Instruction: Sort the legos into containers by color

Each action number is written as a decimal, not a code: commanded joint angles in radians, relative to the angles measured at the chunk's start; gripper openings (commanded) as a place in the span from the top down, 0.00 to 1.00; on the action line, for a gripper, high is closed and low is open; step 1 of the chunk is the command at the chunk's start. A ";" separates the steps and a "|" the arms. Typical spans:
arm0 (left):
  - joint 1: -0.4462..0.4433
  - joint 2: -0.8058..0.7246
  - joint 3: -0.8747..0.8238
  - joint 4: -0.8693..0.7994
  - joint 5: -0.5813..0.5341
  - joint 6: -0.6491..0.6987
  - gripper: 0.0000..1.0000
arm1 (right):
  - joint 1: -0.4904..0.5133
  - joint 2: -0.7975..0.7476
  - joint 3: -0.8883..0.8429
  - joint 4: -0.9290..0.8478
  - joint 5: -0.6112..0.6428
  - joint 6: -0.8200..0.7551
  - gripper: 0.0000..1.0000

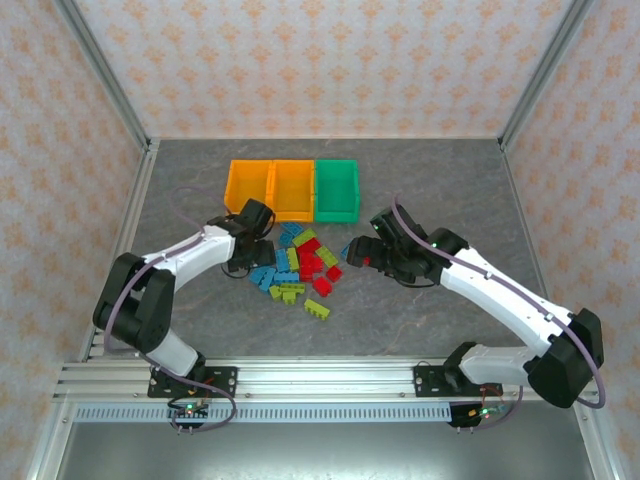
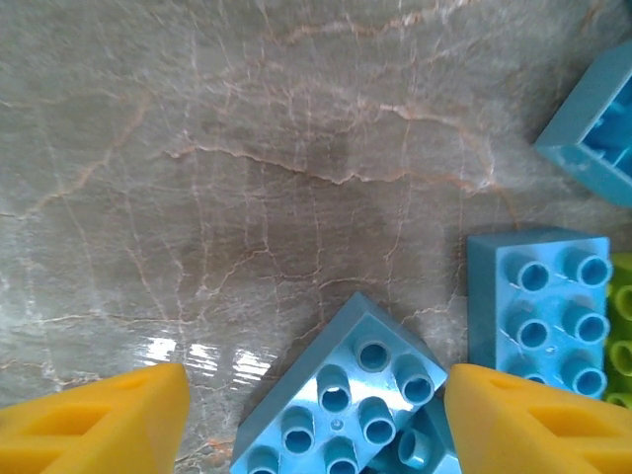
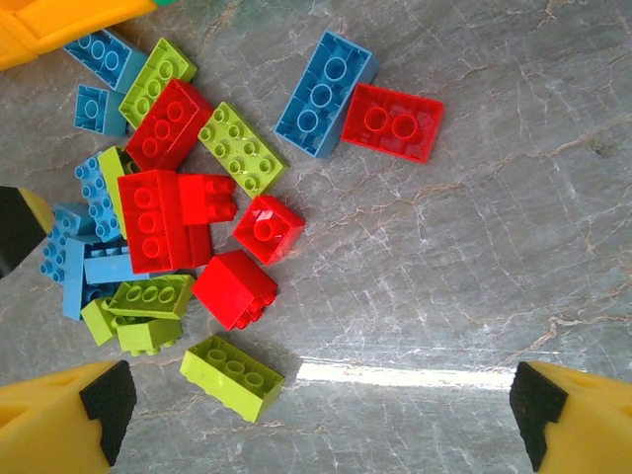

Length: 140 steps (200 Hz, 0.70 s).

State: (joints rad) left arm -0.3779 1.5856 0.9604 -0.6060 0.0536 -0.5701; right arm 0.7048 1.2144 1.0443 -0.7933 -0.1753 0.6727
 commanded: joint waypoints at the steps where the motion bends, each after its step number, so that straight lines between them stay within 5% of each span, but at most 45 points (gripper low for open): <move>1: 0.002 0.028 0.025 -0.026 0.005 0.009 0.33 | 0.007 -0.018 0.014 -0.032 0.044 0.019 0.01; 85: 0.111 -0.070 -0.134 0.034 -0.068 -0.110 0.44 | 0.007 -0.004 0.014 -0.026 0.057 0.037 0.01; 122: 0.106 -0.183 -0.194 0.169 0.082 -0.046 0.25 | 0.007 0.025 0.029 -0.021 0.050 0.033 0.01; 140: 0.097 -0.202 -0.195 0.158 0.055 -0.029 0.19 | 0.009 0.041 0.031 -0.014 0.043 0.035 0.01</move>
State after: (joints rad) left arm -0.2695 1.4239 0.7712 -0.4938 0.0982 -0.6327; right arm 0.7063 1.2362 1.0458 -0.7967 -0.1497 0.6991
